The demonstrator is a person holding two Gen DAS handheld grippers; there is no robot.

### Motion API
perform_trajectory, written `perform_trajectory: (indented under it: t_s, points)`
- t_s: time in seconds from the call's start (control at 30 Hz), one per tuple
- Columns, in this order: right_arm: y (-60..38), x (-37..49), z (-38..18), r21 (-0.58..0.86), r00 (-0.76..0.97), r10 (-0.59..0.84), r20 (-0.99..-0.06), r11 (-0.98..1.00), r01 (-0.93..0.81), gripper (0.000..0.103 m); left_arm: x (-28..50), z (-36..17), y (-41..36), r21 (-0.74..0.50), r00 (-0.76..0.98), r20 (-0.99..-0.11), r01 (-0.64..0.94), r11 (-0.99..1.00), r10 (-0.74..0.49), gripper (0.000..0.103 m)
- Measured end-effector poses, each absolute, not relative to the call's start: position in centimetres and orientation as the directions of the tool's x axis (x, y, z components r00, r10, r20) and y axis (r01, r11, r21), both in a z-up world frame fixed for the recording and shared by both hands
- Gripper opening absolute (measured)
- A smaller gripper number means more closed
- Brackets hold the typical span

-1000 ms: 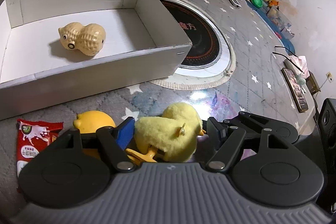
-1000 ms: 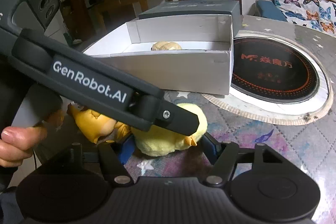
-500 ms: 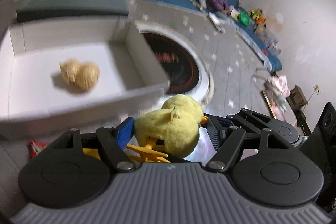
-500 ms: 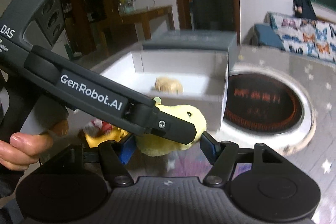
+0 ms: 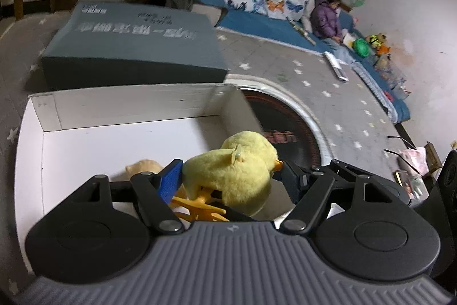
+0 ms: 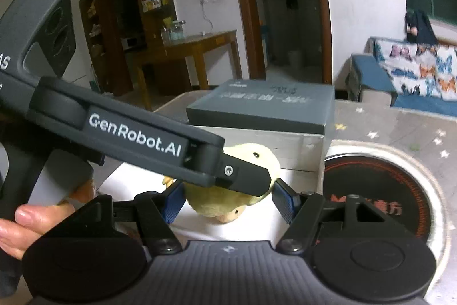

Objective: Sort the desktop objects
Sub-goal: 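Carry the plush chick into the white box and open the left tool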

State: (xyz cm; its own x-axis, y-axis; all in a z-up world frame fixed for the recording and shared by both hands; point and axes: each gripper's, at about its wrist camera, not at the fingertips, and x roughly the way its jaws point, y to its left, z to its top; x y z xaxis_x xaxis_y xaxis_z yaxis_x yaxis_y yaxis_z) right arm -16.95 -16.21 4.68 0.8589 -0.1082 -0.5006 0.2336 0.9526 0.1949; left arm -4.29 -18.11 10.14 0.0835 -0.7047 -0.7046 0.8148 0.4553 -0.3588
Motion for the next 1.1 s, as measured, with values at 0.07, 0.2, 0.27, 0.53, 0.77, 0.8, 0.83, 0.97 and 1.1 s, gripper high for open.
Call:
perform_trajectory:
  t_s: [0.07, 0.2, 0.27, 0.53, 0.77, 0.8, 0.83, 0.97, 1.1]
  points:
    - [-17.2, -15.7, 3.7, 0.227, 0.855, -0.094, -0.511, 0.944, 0.240, 0.068, -3.2, 9.4, -18.8, -0.365, 0.077, -0.717, 0.805, 0.467, -0.693, 0.073]
    - [-18.6, -14.2, 2.0, 0.266, 0.848, -0.080, -0.524, 0.930, 0.252, 0.068, -1.7, 7.9, -19.8, -0.377, 0.065, -0.730, 0.792, 0.479, -0.681, 0.073]
    - [-19.1, -13.6, 1.2, 0.281, 0.841, -0.076, -0.536, 0.923, 0.263, 0.068, -1.2, 7.2, -20.1, -0.386, 0.057, -0.733, 0.786, 0.483, -0.678, 0.073]
    - [-20.5, -12.8, 0.2, 0.311, 0.833, -0.077, -0.548, 0.906, 0.288, 0.070, -0.5, 6.8, -20.2, -0.417, 0.054, -0.713, 0.769, 0.484, -0.699, 0.073]
    - [-20.7, -13.1, 0.2, 0.313, 0.834, -0.102, -0.542, 0.897, 0.313, 0.073, -0.6, 7.0, -19.7, -0.411, 0.067, -0.707, 0.771, 0.486, -0.704, 0.073]
    - [-20.7, -13.1, 0.3, 0.305, 0.832, -0.106, -0.544, 0.899, 0.314, 0.073, -0.6, 7.1, -19.5, -0.413, 0.068, -0.705, 0.769, 0.487, -0.706, 0.073]
    - [-20.6, -13.2, 0.3, 0.301, 0.832, -0.109, -0.544, 0.900, 0.315, 0.073, -0.5, 7.2, -19.3, -0.415, 0.070, -0.703, 0.768, 0.488, -0.708, 0.073]
    - [-20.4, -13.8, 0.6, 0.301, 0.834, -0.116, -0.540, 0.898, 0.320, 0.075, -0.7, 7.8, -18.1, -0.416, 0.084, -0.690, 0.767, 0.489, -0.719, 0.073]
    - [-20.1, -14.3, 0.7, 0.299, 0.835, -0.116, -0.537, 0.900, 0.318, 0.077, -1.3, 8.7, -16.7, -0.407, 0.106, -0.672, 0.774, 0.485, -0.733, 0.073]
